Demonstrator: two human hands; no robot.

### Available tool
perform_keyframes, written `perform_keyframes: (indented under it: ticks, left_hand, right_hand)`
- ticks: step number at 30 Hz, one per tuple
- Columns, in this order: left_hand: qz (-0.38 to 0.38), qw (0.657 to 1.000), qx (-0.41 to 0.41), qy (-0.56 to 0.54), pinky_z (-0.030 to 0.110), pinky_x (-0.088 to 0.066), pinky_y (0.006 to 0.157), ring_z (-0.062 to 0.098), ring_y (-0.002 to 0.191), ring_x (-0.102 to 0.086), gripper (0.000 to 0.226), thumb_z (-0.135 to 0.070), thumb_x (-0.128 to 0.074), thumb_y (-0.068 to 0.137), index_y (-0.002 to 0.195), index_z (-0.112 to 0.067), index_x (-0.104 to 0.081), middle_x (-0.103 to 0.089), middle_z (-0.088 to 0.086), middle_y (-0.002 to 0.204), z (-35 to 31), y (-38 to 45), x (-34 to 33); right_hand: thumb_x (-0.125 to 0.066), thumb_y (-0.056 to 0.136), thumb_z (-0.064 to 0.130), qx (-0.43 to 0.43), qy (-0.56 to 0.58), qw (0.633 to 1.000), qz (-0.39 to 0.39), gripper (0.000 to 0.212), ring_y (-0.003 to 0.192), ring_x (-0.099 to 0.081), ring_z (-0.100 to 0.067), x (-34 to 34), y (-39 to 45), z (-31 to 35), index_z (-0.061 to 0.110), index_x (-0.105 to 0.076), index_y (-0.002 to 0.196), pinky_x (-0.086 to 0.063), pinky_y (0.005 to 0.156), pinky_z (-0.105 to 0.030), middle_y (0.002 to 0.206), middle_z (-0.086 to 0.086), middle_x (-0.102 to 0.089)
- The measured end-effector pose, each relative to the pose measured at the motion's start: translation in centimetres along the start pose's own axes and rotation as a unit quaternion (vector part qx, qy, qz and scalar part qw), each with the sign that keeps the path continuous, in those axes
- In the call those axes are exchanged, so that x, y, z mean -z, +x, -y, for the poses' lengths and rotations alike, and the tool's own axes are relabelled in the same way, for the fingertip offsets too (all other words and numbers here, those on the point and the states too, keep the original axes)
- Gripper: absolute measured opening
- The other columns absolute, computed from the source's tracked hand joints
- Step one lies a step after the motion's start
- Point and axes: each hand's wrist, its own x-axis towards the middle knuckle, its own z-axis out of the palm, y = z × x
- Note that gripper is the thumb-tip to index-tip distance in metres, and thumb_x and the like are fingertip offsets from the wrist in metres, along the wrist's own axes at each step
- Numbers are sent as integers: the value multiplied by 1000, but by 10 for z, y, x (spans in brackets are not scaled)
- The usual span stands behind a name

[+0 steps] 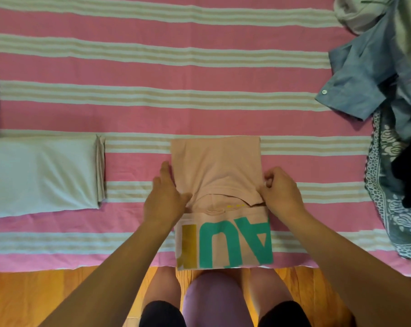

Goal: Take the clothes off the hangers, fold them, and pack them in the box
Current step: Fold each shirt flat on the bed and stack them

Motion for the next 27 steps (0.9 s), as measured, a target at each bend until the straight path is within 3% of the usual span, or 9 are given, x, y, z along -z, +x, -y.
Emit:
perform_keyframes:
  ticks: [2, 4, 6, 9, 14, 19, 22, 25, 27]
  left_hand:
    - [-103, 982, -94, 130, 49, -53, 87, 34, 110, -52, 82, -35, -75, 82, 148, -16, -31, -49, 16, 128, -4, -1, 6]
    - [-177, 932, -266, 170, 55, -46, 99, 39, 125, -46, 62, -29, -64, 87, 142, -8, -45, -50, 20, 135, -17, 4, 12]
    - [-147, 884, -387, 218, 54, -32, 116, 39, 144, -33, 54, -34, -48, 100, 148, -9, -44, -42, 18, 152, -31, 20, 8]
    - [-40, 855, -411, 312, 47, -7, 127, 30, 157, -3, 65, -52, -18, 108, 162, -16, -15, -15, 10, 169, -31, 54, -11]
    - [-20, 811, -429, 398, 52, -4, 126, 35, 156, 4, 64, -62, -13, 104, 162, -38, 3, 1, 9, 170, 5, 97, -34]
    - [7, 844, -383, 375, 56, 4, 124, 43, 154, 8, 61, -62, -15, 102, 160, -45, -8, 1, 13, 170, -5, 73, -30]
    - [-64, 909, -347, 222, 50, -24, 120, 38, 147, -27, 54, -49, -42, 104, 153, -28, -40, -33, 18, 159, 6, 14, -24]
    - [-90, 990, -93, -48, 28, -41, 89, 24, 111, -51, 36, -30, -64, 96, 129, -17, -54, -55, 5, 119, 37, -54, -28]
    - [-47, 980, 100, -167, 26, -42, 71, 22, 97, -60, 25, -29, -64, 96, 116, -19, -53, -58, -5, 99, 48, -86, -39]
  right_hand:
    - [-63, 92, 14, 82, -77, 992, -52, 33, 102, -54, -22, 4, -1, 5, 16, -54, 123, -49, 77, -34, 119, -4, -52]
    - [-60, 93, 14, 212, -110, 966, -96, 43, 121, -47, -26, 6, 3, 17, 12, -51, 135, -48, 98, -40, 135, -9, -46]
    - [-55, 96, 19, 332, -161, 925, -91, 49, 137, -36, -33, 1, 15, 32, 10, -45, 143, -38, 113, -47, 150, -14, -40]
    - [-42, 101, 40, 412, -268, 870, -39, 63, 151, -19, -34, -21, 45, 38, 11, -31, 155, -19, 123, -49, 163, -12, -25]
    - [-26, 102, 58, 464, -396, 792, -22, 67, 153, -15, -35, -31, 104, -12, 22, -23, 160, -12, 123, -53, 167, -9, -17]
    - [-34, 99, 56, 419, -384, 823, -10, 68, 153, -10, -37, -26, 82, 2, 24, -26, 159, -7, 123, -54, 168, -8, -14]
    - [-51, 96, 34, 359, -224, 905, -51, 54, 145, -26, -36, -8, 27, 6, 15, -43, 146, -21, 120, -48, 159, -14, -29]
    - [-56, 97, 25, 179, -33, 978, -102, 28, 113, -49, -26, -16, -30, -33, 10, -58, 120, -42, 100, -39, 122, -8, -53]
    - [-55, 94, 41, 0, 36, 997, -69, 30, 99, -56, -27, -37, -61, -61, 14, -63, 104, -49, 88, -44, 103, -4, -58]
